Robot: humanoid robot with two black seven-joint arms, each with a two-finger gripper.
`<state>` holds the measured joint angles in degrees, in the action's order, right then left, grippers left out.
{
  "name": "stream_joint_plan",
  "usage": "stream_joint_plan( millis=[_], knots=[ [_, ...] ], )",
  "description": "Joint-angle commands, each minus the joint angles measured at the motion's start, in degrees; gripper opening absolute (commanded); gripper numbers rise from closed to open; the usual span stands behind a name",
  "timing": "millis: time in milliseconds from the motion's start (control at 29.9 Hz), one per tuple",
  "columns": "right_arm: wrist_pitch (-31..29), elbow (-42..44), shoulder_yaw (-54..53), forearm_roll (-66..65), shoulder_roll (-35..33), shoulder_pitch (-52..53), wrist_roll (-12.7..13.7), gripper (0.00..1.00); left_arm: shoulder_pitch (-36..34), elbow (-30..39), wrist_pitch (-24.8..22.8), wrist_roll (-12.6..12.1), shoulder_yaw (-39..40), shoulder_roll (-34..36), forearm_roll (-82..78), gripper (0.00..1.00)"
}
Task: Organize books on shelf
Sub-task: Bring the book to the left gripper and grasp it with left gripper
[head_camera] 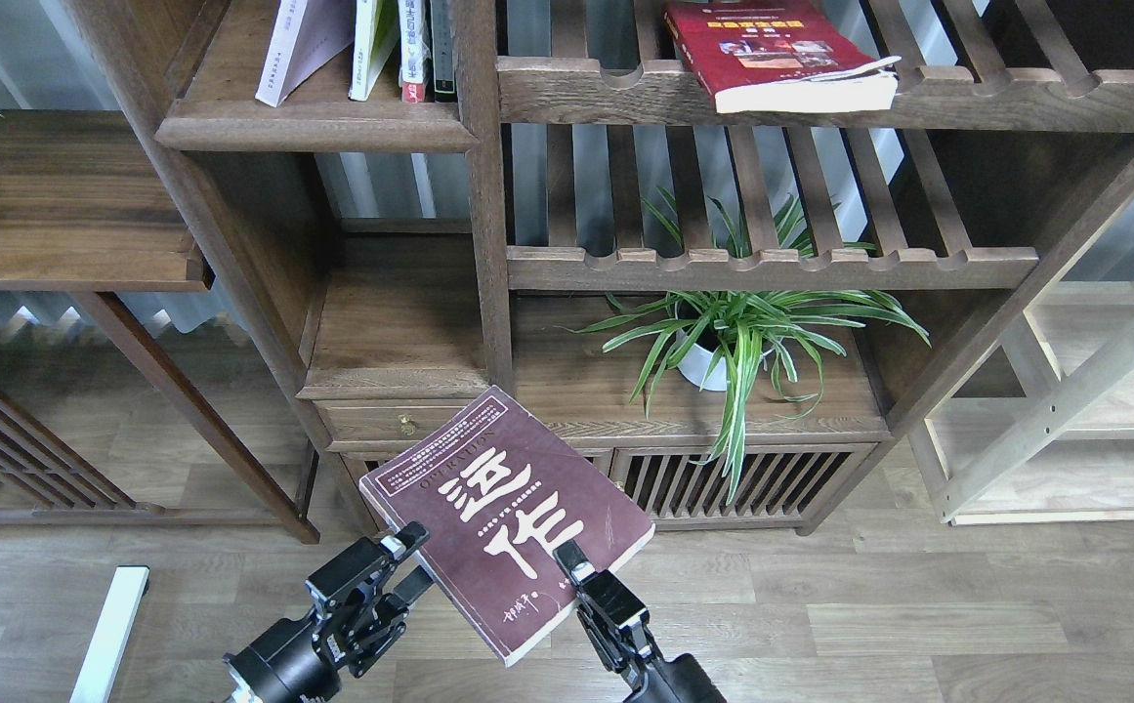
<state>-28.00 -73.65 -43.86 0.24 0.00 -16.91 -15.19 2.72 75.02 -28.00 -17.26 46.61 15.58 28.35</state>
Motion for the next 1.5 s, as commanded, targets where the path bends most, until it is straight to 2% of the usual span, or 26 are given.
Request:
stream_joint_plan(
  millis=[0,234,435,635,802,1036,1471],
  knots=[
    [0.0,0.0,0.4,-0.1,0.0,0.0,0.0,0.15,-1.0,-0.4,0.0,0.0,0.1,-0.5,0.1,0.69],
    [0.0,0.0,0.4,-0.1,0.0,0.0,0.0,0.15,-1.3,-0.6,0.0,-0.2,-0.3,-0.7,1.1,0.55],
    [0.0,0.0,0.4,-0.1,0.0,0.0,0.0,0.15,-1.5,-0.5,0.0,-1.6,-0.6,-0.5,1.7,0.51],
    [0.0,0.0,0.4,-0.1,0.0,0.0,0.0,0.15,-1.7,-0.5,0.0,-1.9,-0.8,-0.6,1.7,0.43],
    [0.0,0.0,0.4,-0.1,0.0,0.0,0.0,0.15,-1.7,-0.5,0.0,-3.6,-0.8,-0.6,1.8,0.40],
    [0.0,0.1,0.4,-0.1,0.0,0.0,0.0,0.15,-1.7,-0.6,0.0,-3.6,-0.7,-0.6,2.1,0.24],
    [0.0,0.2,0.4,-0.1,0.0,0.0,0.0,0.16,-1.7,-0.8,0.0,-3.6,-0.7,-0.4,2.3,0.14]
  ],
)
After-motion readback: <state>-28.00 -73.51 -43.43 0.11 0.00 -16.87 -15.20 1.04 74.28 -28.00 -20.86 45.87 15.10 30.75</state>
